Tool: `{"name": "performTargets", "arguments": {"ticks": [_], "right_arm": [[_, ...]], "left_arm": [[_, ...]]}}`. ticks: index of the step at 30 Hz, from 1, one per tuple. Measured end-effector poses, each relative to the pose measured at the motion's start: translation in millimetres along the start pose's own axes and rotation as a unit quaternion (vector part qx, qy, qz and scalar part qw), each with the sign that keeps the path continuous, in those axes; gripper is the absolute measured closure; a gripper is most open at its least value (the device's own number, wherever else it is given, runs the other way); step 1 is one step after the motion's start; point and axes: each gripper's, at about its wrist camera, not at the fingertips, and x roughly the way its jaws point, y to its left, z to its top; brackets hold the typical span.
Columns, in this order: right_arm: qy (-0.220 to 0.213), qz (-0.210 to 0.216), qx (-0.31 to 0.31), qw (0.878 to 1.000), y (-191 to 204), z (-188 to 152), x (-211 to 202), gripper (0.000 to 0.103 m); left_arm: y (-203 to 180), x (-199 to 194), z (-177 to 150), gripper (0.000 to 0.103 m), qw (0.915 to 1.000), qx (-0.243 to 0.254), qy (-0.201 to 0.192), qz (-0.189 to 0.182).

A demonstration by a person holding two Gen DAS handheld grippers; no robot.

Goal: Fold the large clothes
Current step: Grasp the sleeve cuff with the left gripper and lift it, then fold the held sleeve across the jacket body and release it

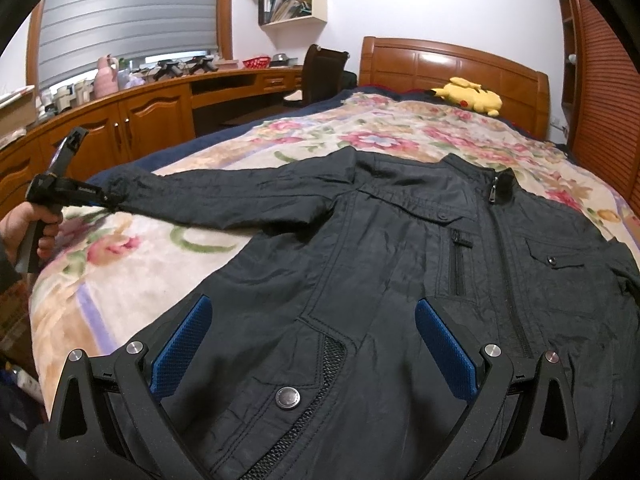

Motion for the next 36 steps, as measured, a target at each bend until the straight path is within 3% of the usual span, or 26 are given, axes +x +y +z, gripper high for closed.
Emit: {"name": "performTargets", "arguments": {"ticks": [9,17,24,30,36], "right_arm": [[-0.009,0.033,0.018,0.999,-9,2,-19,0.000],[-0.016,0.058,0.046,0.997,-31,6,-54,0.000],[-0.045,0.013,0.031,0.998,-54,10,-89,0.000],[-0.051,-0.028,0.060,0.997,-96,4,-102,0.000],[-0.037,-0.059,0.069,0.995,-121,-9,-104,0.000]], "left_arm": [[-89,-79,22,0.096,0.9934,0.089,-0.073,-0.005],[-171,-111,13,0.096,0.9824,0.147,-0.103,-0.052],[-241,-135,-4,0.097,0.9677,0.193,-0.116,-0.113],[-294,-148,-25,0.097,0.9547,0.226,-0.115,-0.155],[-335,-150,-53,0.096,0.9451,0.262,-0.119,-0.155]]}}
